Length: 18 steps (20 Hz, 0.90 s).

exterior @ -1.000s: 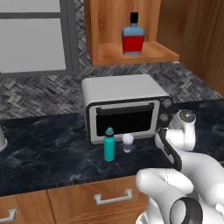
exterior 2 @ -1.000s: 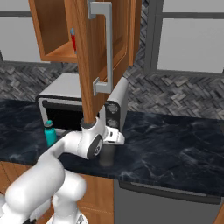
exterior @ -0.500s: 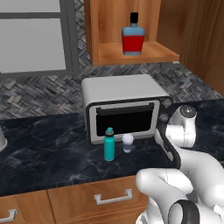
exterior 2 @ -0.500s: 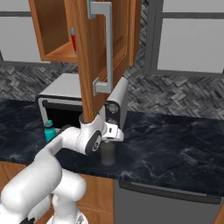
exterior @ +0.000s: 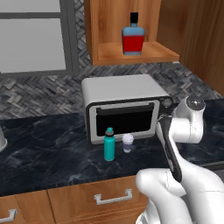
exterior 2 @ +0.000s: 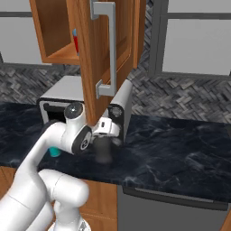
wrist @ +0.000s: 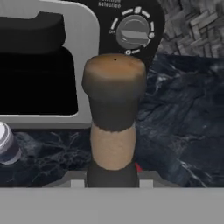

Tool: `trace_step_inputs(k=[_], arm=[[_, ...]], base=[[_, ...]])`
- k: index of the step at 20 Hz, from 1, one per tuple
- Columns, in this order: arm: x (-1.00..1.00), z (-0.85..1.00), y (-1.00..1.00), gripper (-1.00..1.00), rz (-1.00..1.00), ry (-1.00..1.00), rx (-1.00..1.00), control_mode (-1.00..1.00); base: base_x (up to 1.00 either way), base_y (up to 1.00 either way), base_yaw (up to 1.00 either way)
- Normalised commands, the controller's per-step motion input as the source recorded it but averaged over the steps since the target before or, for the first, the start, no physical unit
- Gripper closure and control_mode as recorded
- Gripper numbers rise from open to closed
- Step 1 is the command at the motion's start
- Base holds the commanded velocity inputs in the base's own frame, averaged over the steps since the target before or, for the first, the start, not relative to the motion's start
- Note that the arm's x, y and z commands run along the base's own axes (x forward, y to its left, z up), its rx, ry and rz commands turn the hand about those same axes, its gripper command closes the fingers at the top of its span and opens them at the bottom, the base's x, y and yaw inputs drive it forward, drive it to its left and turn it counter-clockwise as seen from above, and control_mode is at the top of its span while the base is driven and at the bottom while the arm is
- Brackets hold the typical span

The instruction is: Sort all alcoholic drinks to one cabinet, and non-alcoholic drinks to the other.

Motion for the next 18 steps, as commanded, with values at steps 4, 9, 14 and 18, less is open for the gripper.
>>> trace_step_inputs(k=[4,9,14,18], arm=[[-0.36,0.81,0.08,1.00,-0.08,-0.16,0.03,-1.00],[-0.38,0.88,0.04,1.00,-0.09,-0.19,0.05,-1.00],[-0.14,0.98,0.16,1.00,-0.05,-0.21,0.00,-1.00],[0.00,1.00,0.29,1.00,-0.04,-0.15,0.00,-1.00]], base=[[0.00,0.00,0.00],[0.00,0.00,0.00],[0.00,0.00,0.00],[0.00,0.00,0.00]])
